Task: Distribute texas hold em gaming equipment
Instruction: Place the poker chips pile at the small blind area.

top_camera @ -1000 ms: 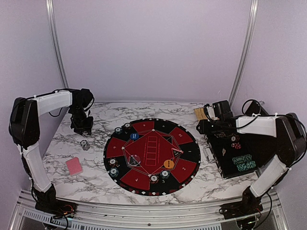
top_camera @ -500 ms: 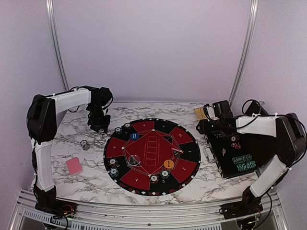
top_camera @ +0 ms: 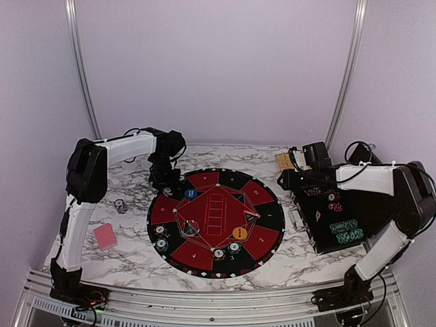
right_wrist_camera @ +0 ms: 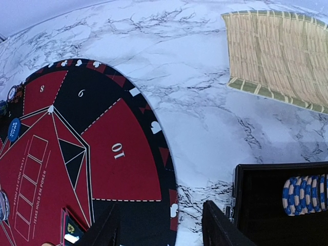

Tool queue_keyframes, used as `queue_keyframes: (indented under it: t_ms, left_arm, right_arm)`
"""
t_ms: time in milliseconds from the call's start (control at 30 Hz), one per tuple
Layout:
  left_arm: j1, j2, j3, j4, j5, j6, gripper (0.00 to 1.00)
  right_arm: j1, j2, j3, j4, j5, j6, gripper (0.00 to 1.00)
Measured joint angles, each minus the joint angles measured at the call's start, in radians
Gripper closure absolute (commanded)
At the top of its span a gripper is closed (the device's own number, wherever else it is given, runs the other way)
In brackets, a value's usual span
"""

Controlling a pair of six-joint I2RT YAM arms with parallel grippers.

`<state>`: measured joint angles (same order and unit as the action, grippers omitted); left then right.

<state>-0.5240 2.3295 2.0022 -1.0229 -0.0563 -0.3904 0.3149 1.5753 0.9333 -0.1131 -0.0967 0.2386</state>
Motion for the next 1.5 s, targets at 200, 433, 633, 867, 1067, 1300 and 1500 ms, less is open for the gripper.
queue_keyframes:
  t_ms: [200, 433, 633, 867, 1067, 1300, 1500]
  left_arm:
    - [-0.031, 0.032, 0.053, -0.011, 0.004, -0.022, 0.62]
    - [-0.048, 0.055, 0.081, -0.026, 0.003, -0.038, 0.62]
    - [-0.051, 0.082, 0.096, -0.033, 0.003, -0.045, 0.60]
    - [-0.052, 0.086, 0.114, -0.040, 0.003, -0.050, 0.51]
    - [-0.052, 0.086, 0.116, -0.045, 0.004, -0.050, 0.48]
    - [-0.053, 0.085, 0.116, -0.048, 0.003, -0.050, 0.47]
    - [-0.053, 0.042, 0.076, -0.050, 0.003, -0.049, 0.43]
  right_arm:
    - [0.000, -0.006, 0.000, 0.000, -0.010, 0.001, 0.47]
    - [0.000, -0.016, 0.000, 0.000, -0.019, 0.001, 0.47]
    - [0.000, -0.022, 0.000, 0.001, -0.025, 0.002, 0.47]
    - [0.000, -0.022, 0.000, 0.001, -0.026, 0.002, 0.47]
    - [0.000, -0.022, 0.000, 0.001, -0.026, 0.001, 0.47]
    - [0.000, -0.022, 0.000, 0.001, -0.026, 0.001, 0.47]
    - [0.000, -0.022, 0.000, 0.001, -0.025, 0.001, 0.47]
